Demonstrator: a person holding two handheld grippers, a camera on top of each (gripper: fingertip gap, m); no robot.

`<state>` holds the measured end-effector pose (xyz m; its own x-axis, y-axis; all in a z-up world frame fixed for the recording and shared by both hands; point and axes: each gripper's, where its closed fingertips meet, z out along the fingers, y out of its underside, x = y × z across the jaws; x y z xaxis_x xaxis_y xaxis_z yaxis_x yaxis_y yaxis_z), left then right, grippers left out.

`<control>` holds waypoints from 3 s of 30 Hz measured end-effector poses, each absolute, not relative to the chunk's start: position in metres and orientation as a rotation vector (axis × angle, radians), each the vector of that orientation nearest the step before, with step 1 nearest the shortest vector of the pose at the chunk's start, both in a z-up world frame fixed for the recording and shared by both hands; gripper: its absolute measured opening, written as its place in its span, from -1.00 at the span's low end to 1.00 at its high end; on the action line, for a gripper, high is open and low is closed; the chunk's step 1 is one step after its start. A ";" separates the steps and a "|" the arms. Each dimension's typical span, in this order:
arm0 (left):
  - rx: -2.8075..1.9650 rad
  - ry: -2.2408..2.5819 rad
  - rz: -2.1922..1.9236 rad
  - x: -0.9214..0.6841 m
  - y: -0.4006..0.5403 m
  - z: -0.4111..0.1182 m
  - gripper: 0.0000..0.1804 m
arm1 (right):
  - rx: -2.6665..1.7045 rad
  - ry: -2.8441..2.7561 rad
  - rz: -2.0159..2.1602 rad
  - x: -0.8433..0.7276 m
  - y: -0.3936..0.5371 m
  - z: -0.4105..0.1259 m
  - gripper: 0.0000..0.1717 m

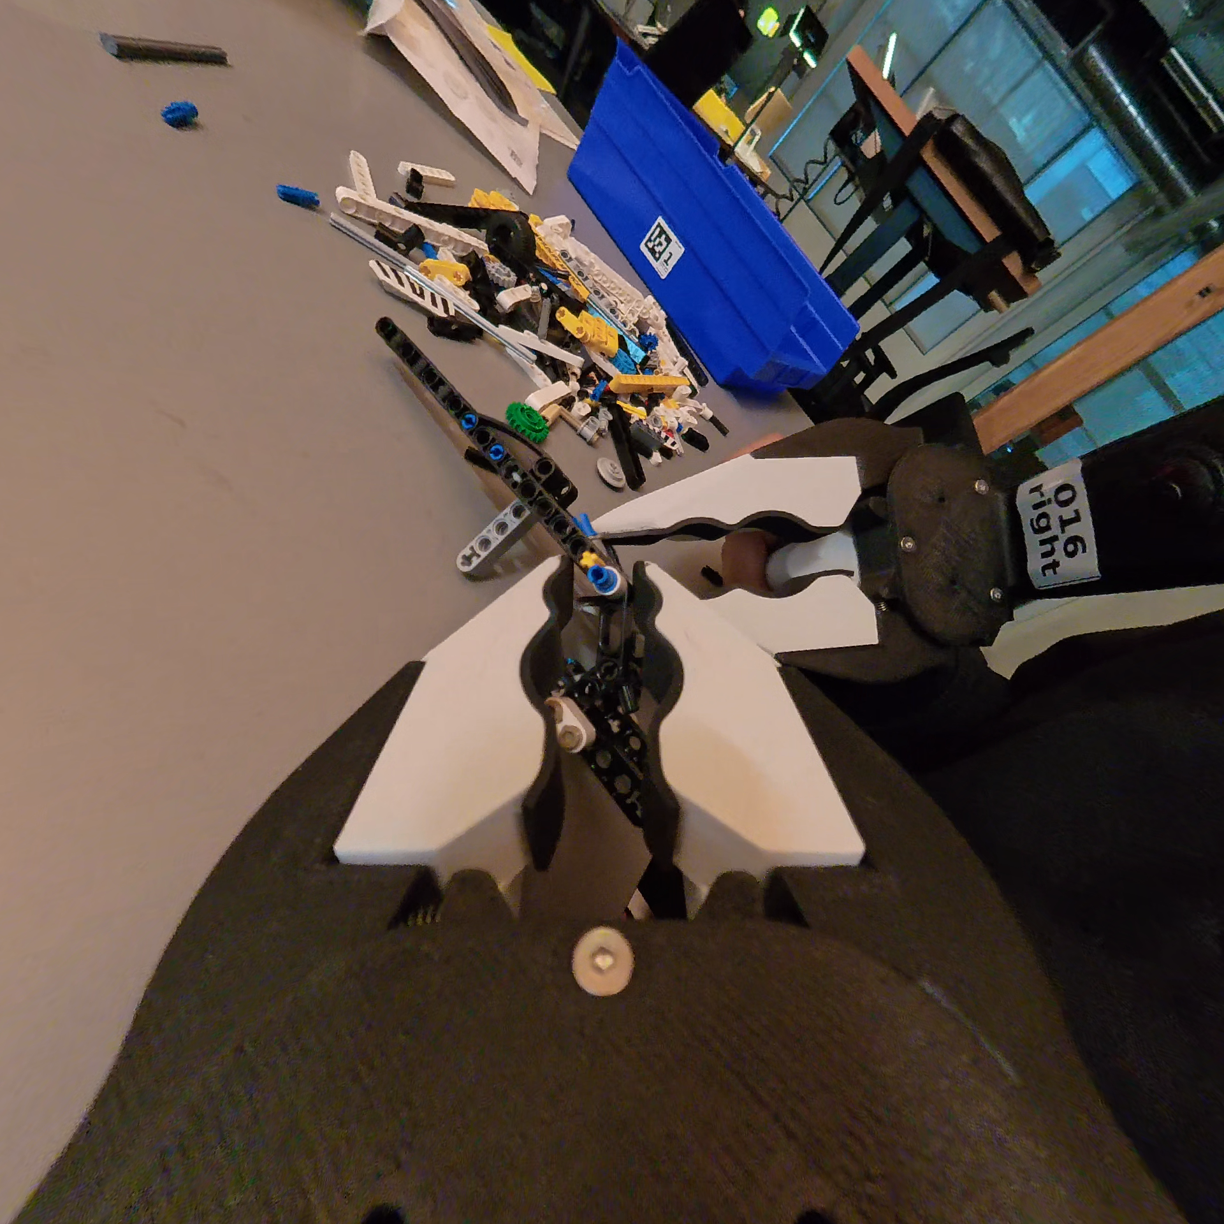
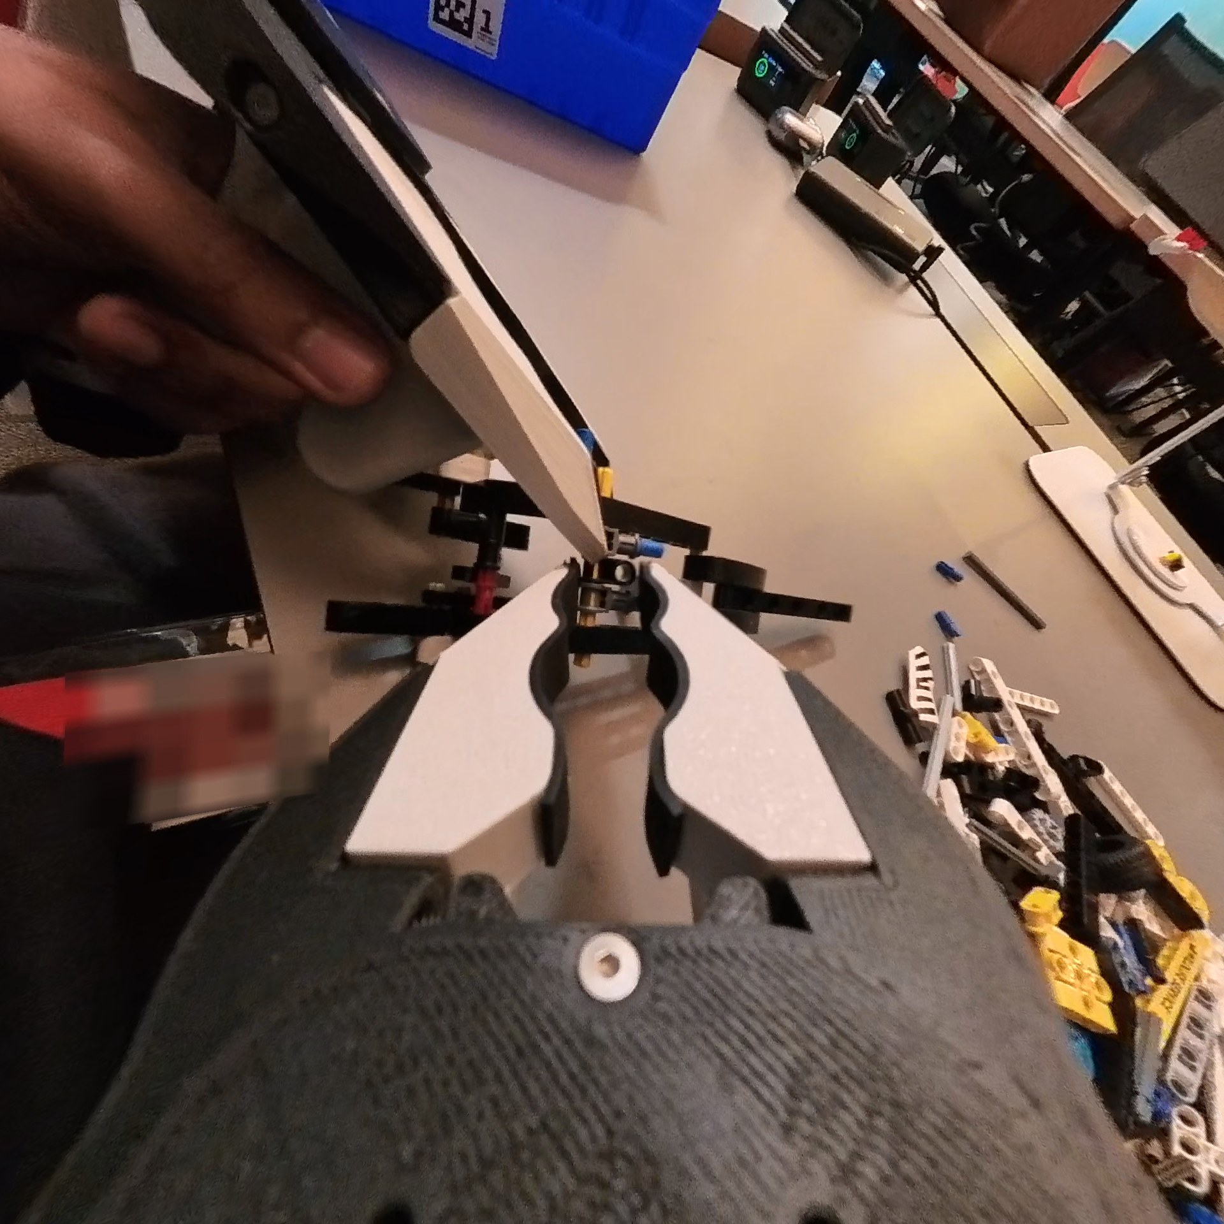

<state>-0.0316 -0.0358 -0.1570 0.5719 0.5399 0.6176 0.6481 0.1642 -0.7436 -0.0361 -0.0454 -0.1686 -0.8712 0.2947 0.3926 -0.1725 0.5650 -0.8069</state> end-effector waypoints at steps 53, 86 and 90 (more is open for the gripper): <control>-1.587 -0.876 -0.084 -0.013 -0.020 -0.151 -0.84 | -0.243 -2.871 1.768 -0.005 -0.027 -0.139 -0.88; -1.601 -0.880 -0.084 -0.013 -0.019 -0.154 -0.85 | -0.440 -2.862 2.015 -0.006 -0.024 -0.138 -0.91; -1.602 -0.878 -0.084 -0.013 -0.019 -0.154 -0.85 | -0.551 -2.865 2.076 -0.009 -0.024 -0.139 -0.96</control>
<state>-0.0133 -0.0187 -0.1536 0.7080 0.4835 0.5147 0.5723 0.0340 -0.8193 -0.0093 -0.0242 -0.1389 -0.8599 -0.0125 -0.5103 0.4811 0.3146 -0.8183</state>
